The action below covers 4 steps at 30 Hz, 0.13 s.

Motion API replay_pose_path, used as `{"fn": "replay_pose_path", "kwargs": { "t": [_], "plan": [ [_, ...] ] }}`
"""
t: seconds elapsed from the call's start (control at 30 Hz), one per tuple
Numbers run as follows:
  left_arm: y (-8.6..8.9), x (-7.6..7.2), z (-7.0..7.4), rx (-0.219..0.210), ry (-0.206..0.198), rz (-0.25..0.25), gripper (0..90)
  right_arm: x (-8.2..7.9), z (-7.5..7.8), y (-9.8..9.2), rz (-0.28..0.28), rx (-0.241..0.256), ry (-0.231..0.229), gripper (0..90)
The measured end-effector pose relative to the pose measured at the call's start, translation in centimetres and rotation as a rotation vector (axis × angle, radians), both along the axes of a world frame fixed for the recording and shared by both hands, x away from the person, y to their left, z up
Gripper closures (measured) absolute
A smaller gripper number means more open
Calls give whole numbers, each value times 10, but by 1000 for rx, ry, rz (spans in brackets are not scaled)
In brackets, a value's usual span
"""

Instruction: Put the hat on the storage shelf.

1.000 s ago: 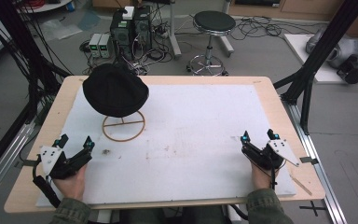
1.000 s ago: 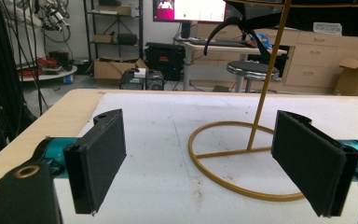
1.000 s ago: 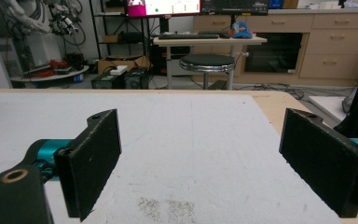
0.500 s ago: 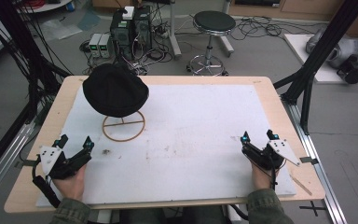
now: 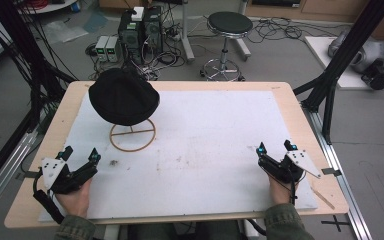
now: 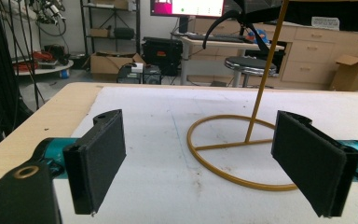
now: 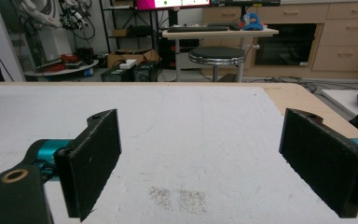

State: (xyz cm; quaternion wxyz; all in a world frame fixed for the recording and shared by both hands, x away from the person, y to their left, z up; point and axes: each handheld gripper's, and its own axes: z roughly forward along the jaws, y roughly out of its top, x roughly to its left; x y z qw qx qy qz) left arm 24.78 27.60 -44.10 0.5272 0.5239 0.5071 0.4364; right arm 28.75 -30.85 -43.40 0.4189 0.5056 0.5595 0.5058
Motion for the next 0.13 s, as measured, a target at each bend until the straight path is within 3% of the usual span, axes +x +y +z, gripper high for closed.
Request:
{"fn": "replay_pose_path", "kwargs": {
  "t": [0.13],
  "plan": [
    [-1,-1,0,14,3,-3,177,-1,0,0,1,2,6,119]
  ]
}}
